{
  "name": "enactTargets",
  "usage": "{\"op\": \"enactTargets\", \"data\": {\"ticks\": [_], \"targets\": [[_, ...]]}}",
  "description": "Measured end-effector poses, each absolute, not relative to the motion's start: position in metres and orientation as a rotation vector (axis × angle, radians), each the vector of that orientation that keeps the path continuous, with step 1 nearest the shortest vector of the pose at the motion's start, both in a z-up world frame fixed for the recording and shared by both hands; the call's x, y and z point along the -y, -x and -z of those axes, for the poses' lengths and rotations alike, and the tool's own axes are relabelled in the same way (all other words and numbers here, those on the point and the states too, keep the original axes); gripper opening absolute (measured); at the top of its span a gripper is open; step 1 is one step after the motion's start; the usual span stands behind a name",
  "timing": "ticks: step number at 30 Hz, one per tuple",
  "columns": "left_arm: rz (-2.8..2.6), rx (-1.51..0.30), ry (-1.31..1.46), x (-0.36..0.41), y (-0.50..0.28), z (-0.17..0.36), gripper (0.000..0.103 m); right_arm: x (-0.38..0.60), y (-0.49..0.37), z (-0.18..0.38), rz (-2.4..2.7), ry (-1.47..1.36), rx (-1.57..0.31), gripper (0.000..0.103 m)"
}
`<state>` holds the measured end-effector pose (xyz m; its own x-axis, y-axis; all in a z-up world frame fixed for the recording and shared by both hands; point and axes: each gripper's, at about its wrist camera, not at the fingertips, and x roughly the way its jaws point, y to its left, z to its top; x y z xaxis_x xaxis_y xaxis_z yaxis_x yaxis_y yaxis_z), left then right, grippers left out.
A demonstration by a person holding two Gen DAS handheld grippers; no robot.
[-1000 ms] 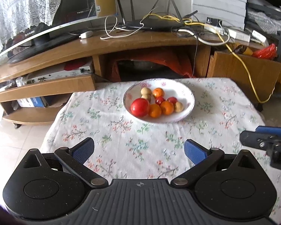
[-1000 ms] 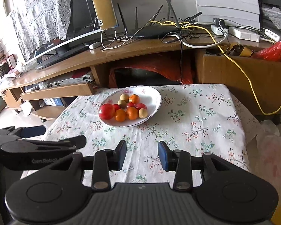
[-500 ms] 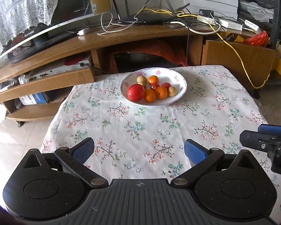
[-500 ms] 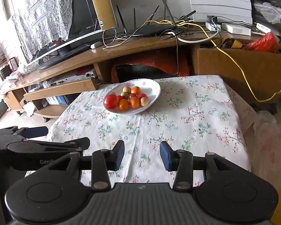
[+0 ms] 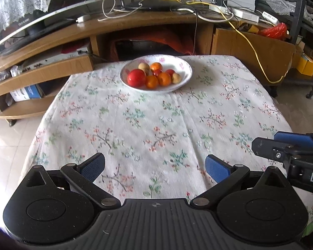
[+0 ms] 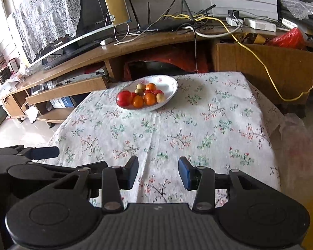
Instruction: Organize fruits
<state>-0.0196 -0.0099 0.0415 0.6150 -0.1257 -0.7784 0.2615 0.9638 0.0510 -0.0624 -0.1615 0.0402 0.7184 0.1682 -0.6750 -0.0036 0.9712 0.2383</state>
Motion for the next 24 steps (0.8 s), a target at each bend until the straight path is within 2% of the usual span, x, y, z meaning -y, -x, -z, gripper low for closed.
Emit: {"op": "enactTargets", "data": {"ticks": [24], "targets": [[0.206,-0.949,-0.055,-0.003,0.025,-0.034,0.103,0.153,0.074,-0.032,-0.101,-0.223,-0.803,0.036]]}}
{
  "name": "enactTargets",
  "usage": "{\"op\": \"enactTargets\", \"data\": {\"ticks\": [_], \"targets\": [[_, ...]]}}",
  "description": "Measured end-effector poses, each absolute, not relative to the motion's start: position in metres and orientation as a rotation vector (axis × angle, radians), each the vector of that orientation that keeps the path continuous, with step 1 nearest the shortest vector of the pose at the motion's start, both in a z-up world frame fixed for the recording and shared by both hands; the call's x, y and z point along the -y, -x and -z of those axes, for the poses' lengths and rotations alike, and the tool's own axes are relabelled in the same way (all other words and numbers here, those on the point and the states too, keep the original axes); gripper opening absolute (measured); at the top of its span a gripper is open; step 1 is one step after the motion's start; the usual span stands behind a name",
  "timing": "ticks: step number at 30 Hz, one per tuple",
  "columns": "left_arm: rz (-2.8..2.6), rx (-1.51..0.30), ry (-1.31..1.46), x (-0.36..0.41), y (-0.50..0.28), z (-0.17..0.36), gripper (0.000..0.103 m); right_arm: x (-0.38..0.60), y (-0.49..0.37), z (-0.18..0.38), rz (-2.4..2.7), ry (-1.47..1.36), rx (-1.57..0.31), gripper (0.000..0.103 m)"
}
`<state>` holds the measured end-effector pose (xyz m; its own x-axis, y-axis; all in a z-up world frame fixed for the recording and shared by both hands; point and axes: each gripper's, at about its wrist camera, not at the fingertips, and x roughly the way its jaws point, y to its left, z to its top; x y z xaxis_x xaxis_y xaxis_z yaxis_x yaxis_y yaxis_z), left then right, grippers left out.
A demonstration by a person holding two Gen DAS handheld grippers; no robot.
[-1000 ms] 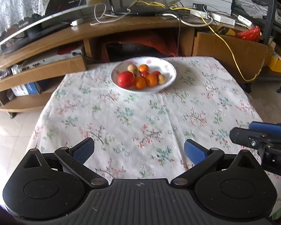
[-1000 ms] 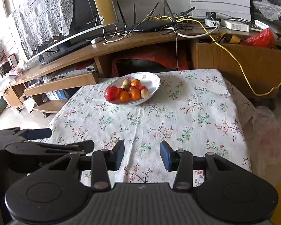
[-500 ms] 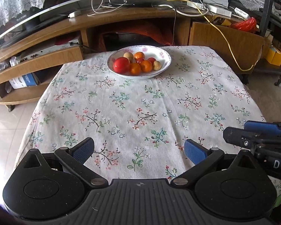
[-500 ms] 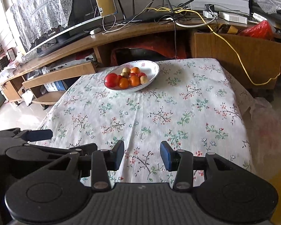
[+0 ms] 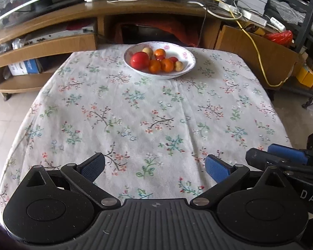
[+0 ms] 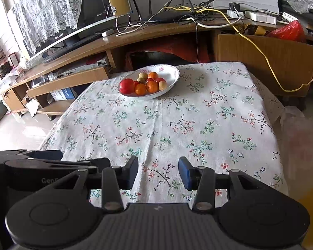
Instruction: Organize fruits
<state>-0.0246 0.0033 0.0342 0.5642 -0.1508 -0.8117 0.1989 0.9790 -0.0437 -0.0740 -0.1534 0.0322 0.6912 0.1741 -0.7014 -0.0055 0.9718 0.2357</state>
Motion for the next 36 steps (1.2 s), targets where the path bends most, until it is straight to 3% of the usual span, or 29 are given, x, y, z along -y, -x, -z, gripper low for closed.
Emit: {"op": "enactTargets", "data": {"ticks": [36], "targets": [[0.145,-0.889,-0.136,-0.0023,0.0326,-0.037,0.103,0.1468,0.0706,-0.0222,-0.1,-0.203,-0.846,0.036]]}}
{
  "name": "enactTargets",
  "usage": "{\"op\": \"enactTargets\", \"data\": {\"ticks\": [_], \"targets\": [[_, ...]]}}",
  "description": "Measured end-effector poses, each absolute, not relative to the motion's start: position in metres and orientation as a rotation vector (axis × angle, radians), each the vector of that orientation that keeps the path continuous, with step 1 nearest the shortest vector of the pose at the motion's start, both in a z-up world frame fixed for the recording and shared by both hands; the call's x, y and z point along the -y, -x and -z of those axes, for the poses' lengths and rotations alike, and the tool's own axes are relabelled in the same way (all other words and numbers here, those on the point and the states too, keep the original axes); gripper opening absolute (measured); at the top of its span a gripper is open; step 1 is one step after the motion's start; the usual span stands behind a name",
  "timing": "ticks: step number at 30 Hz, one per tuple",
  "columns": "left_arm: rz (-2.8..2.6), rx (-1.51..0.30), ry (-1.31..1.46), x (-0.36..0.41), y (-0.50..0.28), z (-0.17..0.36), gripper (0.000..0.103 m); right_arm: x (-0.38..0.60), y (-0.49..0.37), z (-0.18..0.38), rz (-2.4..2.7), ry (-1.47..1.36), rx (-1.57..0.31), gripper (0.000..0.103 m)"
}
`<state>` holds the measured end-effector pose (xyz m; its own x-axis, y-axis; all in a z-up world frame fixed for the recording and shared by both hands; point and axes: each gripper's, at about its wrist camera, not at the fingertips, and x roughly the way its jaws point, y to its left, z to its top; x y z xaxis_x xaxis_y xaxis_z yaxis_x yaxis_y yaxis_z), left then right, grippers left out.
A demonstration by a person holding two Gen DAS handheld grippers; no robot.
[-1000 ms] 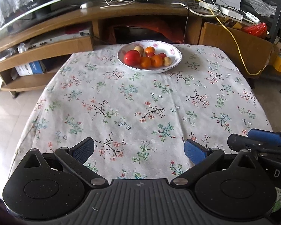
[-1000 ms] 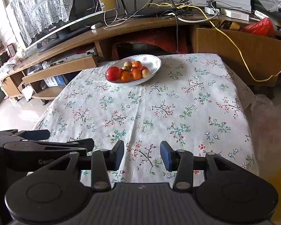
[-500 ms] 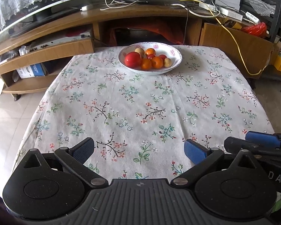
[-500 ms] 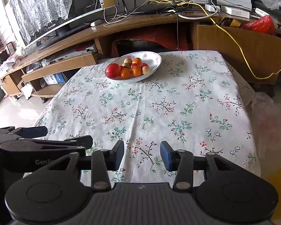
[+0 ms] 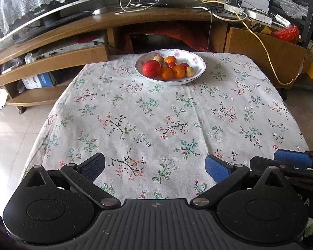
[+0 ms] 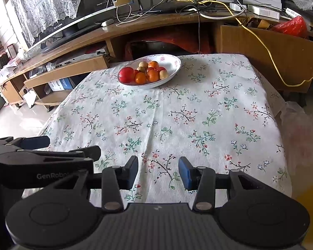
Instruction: Organize fruits
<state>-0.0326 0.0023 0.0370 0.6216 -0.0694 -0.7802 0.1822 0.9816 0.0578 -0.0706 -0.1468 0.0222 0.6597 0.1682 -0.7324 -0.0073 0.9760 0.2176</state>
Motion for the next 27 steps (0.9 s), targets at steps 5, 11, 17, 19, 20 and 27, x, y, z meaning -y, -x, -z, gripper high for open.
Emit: {"op": "enactTargets", "data": {"ticks": [5,11,17,19,20,27], "targets": [[0.142,-0.891,-0.14,-0.0021,0.0319,-0.0368,0.103,0.1458,0.0705,-0.0208,-0.1,-0.2,-0.85,0.036],[0.137,-0.894,-0.138,-0.0032,0.0329,-0.0362,0.103,0.1443,0.0706,-0.0197,-0.099,-0.192,-0.852,0.036],[0.139,-0.895,-0.135,-0.0037,0.0336,-0.0367,0.103,0.1451,0.0687,-0.0188,-0.088,-0.187,-0.857,0.036],[0.138,-0.896,-0.136,-0.0036,0.0333,-0.0365,0.103,0.1458,0.0683,-0.0184,-0.083,-0.187,-0.857,0.036],[0.139,-0.897,-0.137,-0.0036,0.0331,-0.0364,0.103,0.146,0.0682,-0.0182,-0.083,-0.188,-0.858,0.036],[0.141,-0.903,-0.132,-0.0028,0.0336,-0.0358,0.103,0.1469,0.0684,-0.0191,-0.071,-0.19,-0.851,0.036]]}}
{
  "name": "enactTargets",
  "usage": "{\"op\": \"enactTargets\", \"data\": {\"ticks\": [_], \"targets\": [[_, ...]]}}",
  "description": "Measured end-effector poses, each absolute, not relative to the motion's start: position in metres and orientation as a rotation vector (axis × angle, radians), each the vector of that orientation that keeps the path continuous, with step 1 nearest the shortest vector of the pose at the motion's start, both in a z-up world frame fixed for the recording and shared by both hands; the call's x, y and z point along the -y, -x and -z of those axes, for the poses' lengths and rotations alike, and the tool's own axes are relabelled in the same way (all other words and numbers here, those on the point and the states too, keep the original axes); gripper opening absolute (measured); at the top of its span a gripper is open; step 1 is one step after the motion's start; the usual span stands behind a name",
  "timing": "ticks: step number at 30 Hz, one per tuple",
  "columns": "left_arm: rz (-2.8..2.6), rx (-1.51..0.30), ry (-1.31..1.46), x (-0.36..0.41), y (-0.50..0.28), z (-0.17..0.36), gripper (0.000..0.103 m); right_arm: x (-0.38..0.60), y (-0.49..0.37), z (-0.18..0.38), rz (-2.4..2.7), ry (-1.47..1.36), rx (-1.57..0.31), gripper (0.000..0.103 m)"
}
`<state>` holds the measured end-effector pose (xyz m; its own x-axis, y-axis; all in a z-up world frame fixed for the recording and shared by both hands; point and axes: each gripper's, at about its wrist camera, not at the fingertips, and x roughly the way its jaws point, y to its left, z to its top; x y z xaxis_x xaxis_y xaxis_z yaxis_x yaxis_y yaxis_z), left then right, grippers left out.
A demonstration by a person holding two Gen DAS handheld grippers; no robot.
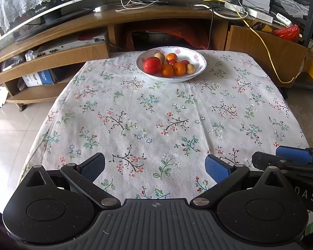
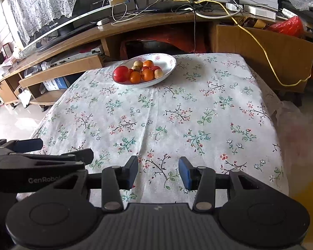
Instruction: Organize fruits
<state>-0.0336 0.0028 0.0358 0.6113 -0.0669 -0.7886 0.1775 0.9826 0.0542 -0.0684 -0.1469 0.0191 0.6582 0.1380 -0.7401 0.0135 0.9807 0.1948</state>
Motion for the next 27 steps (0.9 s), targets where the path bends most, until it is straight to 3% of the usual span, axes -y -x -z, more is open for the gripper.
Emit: {"op": "enactTargets", "data": {"ticks": [27], "targets": [[0.138,-0.901,-0.14,-0.0025,0.0348,-0.0349,0.102,0.146,0.0695,-0.0162,-0.072,-0.188,-0.859,0.036]]}}
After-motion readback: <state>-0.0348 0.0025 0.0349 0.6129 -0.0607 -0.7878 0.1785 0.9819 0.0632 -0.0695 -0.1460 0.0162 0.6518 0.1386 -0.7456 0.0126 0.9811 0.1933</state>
